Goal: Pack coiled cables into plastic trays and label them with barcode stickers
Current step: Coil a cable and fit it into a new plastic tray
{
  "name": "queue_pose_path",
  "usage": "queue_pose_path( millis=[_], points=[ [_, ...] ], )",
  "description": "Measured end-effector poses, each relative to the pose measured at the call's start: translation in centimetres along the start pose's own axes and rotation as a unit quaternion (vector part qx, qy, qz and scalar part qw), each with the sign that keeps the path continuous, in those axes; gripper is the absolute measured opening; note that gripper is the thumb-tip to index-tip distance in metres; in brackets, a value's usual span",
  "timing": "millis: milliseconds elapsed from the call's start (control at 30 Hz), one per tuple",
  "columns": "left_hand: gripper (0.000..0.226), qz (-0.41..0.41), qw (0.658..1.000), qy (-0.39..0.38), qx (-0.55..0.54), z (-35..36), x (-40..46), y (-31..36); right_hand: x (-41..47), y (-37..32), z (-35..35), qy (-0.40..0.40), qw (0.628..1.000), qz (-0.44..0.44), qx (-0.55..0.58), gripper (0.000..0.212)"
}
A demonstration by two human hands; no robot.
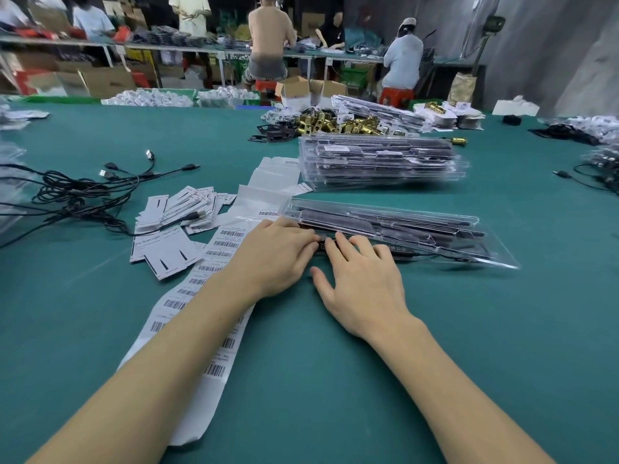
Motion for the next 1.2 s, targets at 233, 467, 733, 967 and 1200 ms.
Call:
queue_pose_path(
  millis=[233,467,733,967,1200],
  points=[
    [0.039,-0.023,0.998,-0.036,-0.051,0.1,-0.2,-0.2,0.5,0.3,0.7,-0.010,0.997,-0.031,0.068,0.071],
    [0.028,-0.046,0.984,-0.031,-0.167,0.1,0.1,-0.2,0.7,0.6,1.0,-0.010,0.996,-0.041,0.076,0.068],
    [0.011,-0.020,0.984,-0.030,-0.174,0.4,0.4,0.2,0.8,0.8,0.7,0.003,0.994,-0.047,0.096,0.066],
    [0.007,-0.022,0.987,-0.023,-0.160,0.5,1.2,0.4,0.7,0.7,0.7,0.012,0.994,-0.044,0.103,0.065],
    [0.033,-0.034,0.983,0.035,-0.174,-0.4,0.8,0.2,0.7,0.7,1.0,-0.006,0.995,-0.039,0.096,0.070]
  ],
)
Point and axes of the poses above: each hand's wrist, its own x-axis towards the middle knuckle, its own z-axis out of the palm, y = z × x, the point moved 2 cm from there along x, towards the middle knuckle, and after that the axes turned 11 degrees about -z, right-handed, at the moved point
